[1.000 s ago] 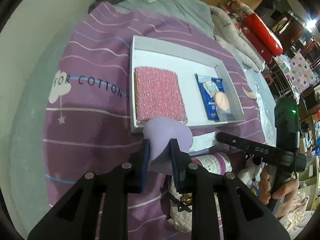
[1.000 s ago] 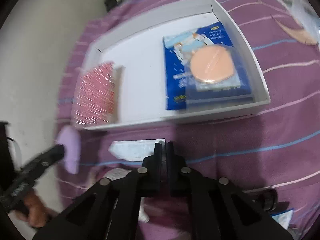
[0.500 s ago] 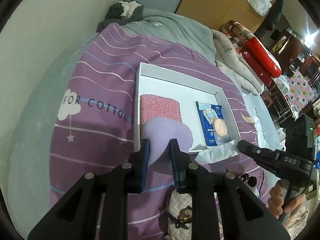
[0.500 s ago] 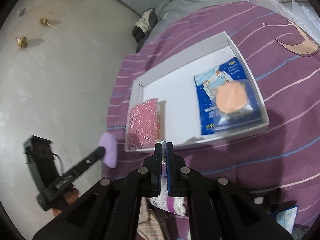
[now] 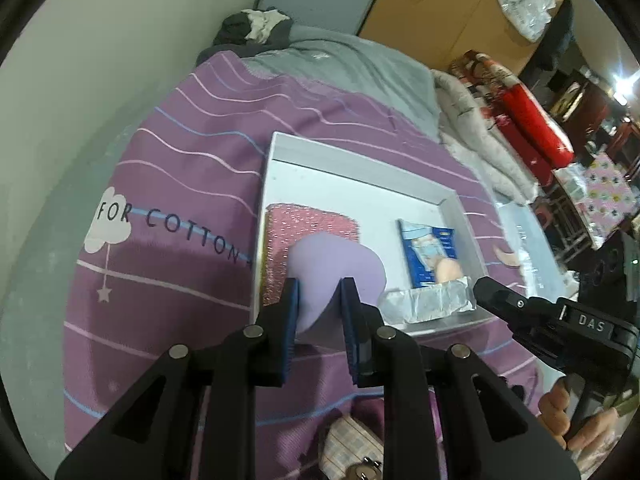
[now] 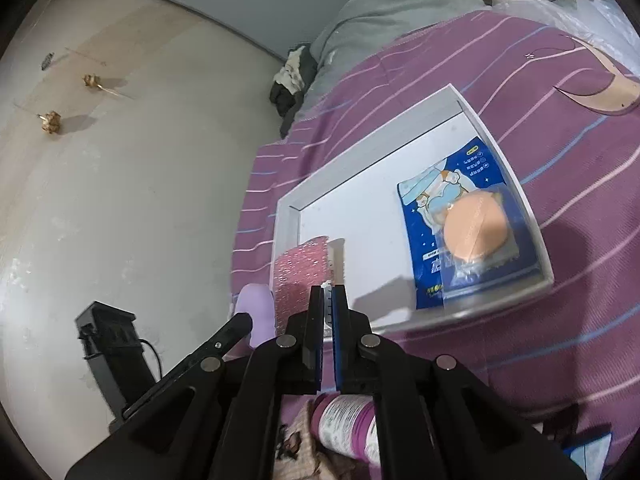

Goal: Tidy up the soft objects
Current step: 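Release the lavender pad on the pink sponge with left while right drops the white strip in tray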

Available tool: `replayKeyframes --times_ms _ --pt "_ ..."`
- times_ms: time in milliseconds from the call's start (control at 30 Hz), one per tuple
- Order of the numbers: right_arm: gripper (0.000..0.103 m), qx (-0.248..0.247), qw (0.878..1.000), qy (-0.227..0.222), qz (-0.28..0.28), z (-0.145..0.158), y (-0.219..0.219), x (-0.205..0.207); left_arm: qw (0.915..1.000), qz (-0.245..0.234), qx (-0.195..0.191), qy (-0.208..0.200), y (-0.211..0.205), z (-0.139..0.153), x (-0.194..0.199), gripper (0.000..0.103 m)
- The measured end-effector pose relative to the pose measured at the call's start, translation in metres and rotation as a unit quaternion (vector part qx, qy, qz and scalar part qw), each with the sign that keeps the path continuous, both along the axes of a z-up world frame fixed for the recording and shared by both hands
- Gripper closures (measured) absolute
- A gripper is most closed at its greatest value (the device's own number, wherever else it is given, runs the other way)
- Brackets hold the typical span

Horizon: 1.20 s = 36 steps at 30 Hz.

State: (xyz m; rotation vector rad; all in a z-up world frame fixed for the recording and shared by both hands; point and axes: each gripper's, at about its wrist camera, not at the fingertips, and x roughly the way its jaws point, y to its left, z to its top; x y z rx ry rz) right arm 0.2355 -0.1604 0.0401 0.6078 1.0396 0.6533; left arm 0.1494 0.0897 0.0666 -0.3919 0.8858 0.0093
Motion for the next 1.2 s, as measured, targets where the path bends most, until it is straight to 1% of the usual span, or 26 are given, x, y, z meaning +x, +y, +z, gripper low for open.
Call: replayKeyframes --times_ms 133,233,267,400,467,533,567,600,633,700,733,867,1000,1200 --pt "0.101 -0.006 1.000 0.015 0.003 -0.012 0.007 0.007 0.9999 0.007 0.002 0.008 0.000 -0.007 0.005 0.080" --pt "0.101 -0.008 1.000 0.030 0.003 -0.022 0.009 0.011 0.9992 0.026 0.029 0.013 -0.002 -0.010 0.009 0.080" --pt "0.101 -0.012 0.999 0.033 0.002 -0.025 0.010 0.012 0.9990 0.028 0.031 0.015 -0.002 -0.011 0.009 0.080" --pt "0.101 -0.040 0.998 0.041 0.000 -0.033 0.016 0.015 0.9991 0.030 0.018 0.023 0.001 -0.015 0.011 0.080" --pt "0.101 -0.065 0.997 0.041 0.001 -0.035 0.021 0.016 0.9990 0.033 0.015 0.026 0.002 -0.016 0.011 0.080" --pt "0.101 -0.108 0.993 0.038 0.003 -0.037 0.028 0.015 0.9989 0.037 0.009 0.029 0.004 -0.017 0.011 0.078" --pt "0.101 -0.118 0.992 0.035 0.002 -0.038 0.031 0.015 0.9988 0.037 0.008 0.031 0.004 -0.017 0.010 0.075" --pt "0.101 -0.125 0.992 0.031 0.001 -0.037 0.033 0.014 0.9987 0.039 0.010 0.032 0.004 -0.017 0.010 0.070" --pt "0.101 -0.134 0.991 0.028 0.001 -0.036 0.034 0.014 0.9986 0.042 0.010 0.032 0.005 -0.016 0.009 0.069" --pt "0.101 -0.152 0.988 0.019 0.001 -0.035 0.036 0.013 0.9986 0.041 0.003 0.032 0.006 -0.016 0.009 0.061" --pt "0.100 -0.160 0.987 0.017 0.000 -0.034 0.037 0.013 0.9986 0.041 0.001 0.033 0.006 -0.015 0.009 0.060" --pt "0.100 -0.168 0.986 0.014 -0.002 -0.033 0.036 0.013 0.9983 0.043 0.010 0.039 0.005 -0.014 0.007 0.057" --pt "0.100 -0.170 0.985 0.010 -0.003 -0.030 0.035 0.011 0.9983 0.038 0.015 0.043 0.002 -0.011 0.005 0.056" --pt "0.096 -0.173 0.985 -0.001 0.005 -0.023 0.034 0.004 0.9977 0.024 0.037 0.051 -0.008 -0.005 0.001 0.056"
